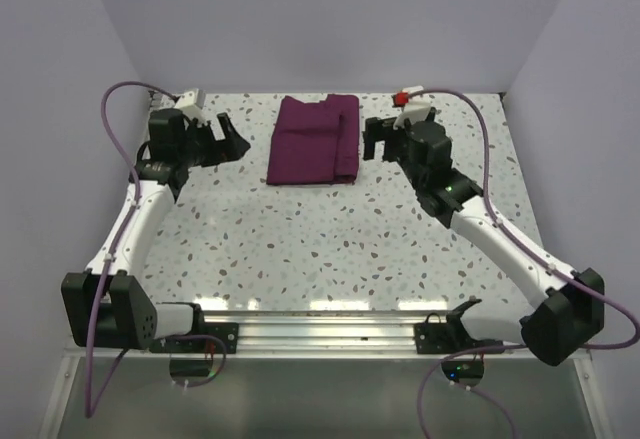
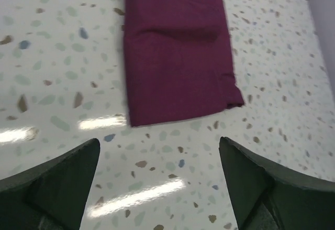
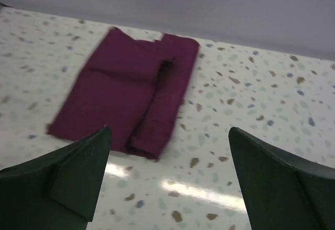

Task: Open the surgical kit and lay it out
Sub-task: Open the surgical kit at the center of the board.

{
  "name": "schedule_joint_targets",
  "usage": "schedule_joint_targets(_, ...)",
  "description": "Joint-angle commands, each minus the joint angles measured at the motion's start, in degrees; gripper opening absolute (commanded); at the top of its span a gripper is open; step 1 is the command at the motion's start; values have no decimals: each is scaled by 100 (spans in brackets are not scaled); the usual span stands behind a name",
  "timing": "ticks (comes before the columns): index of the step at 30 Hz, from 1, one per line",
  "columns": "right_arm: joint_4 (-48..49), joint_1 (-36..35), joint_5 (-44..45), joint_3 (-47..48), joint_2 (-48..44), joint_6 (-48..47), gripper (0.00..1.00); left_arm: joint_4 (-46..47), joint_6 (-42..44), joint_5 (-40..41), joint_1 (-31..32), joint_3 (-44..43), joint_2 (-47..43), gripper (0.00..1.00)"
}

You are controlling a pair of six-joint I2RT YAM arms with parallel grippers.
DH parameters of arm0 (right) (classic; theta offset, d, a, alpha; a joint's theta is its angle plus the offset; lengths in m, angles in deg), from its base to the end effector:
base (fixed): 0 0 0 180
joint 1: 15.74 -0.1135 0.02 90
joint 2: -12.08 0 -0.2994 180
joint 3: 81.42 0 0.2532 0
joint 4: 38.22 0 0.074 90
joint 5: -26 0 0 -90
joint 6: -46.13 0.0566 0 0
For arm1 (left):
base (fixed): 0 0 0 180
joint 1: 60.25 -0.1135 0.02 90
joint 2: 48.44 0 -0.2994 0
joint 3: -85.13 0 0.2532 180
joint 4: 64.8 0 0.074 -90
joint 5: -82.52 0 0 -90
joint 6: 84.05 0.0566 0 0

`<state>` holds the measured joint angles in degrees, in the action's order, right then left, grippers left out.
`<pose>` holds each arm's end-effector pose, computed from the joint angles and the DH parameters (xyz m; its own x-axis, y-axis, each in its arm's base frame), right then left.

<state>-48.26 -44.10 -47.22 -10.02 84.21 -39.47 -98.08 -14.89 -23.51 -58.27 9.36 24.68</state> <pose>0.2781 0.1316 0.3713 -0.1797 -0.0135 -0.9836 -0.1920 0.9812 0.0216 0.2958 -0.0259 0.3463 -0.5722 -0.3224 -0.7541 0.0718 0.8963 -0.4376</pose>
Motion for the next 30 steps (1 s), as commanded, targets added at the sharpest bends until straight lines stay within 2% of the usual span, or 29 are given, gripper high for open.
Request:
schedule_joint_targets(1,-2606,-565,-61,788,-585,987,98,1265,-828,-1975,22,103,402,100)
schedule_joint_targets(2,-2886,-557,444,605,-665,2898,98,3430,-1495,-3349,22,542,648,100)
schedule_joint_targets(3,-3585,-444,650,385,-727,3508,98,4304,-2233,-3650,48,938,973,100)
schedule_joint_targets(4,-3496,-251,-462,9,-771,3306,98,4487,-2553,-3670,231,794,1489,100)
schedule_joint_targets(5,-3547,-179,-656,-64,-728,3295,97,3497,-2208,-2791,398,566,1538,100)
schedule_joint_targets(6,-3922,-266,-658,-48,-710,3347,95,2939,-1770,-2174,643,76,1530,100)
schedule_joint_targets(7,-4108,-345,-536,-65,-727,3417,95,2576,-1052,-1671,1185,-137,1556,100)
schedule_joint_targets(10,-4523,-390,16,-336,-1410,3506,97,1067,-283,-82,1980,-1025,2132,100)
schedule_joint_targets(12,-4707,-398,150,-565,-1737,3497,98,545,-27,659,2488,-1577,2486,100)
schedule_joint_targets(13,-4812,-398,185,-618,-1904,3514,98,307,36,1350,2666,-1694,2740,100)
schedule_joint_targets(15,-5111,-390,203,-724,-2264,3628,98,121,106,2047,3156,-2027,2952,100)
schedule_joint_targets(16,-5190,-390,203,-750,-2361,3664,98,-158,89,2739,3299,-2168,3197,100)
schedule_joint_targets(19,-5498,-390,124,-856,-2722,3839,98,-668,-25,3481,3651,-2836,3804,100)
schedule_joint_targets(22,-5674,-390,212,-900,-3047,3849,98,-889,-52,3790,3801,-3373,4306,99)
schedule_joint_targets(30,-5939,-390,195,-821,-3145,3743,98,-1207,-122,4099,3880,-4270,5106,94)
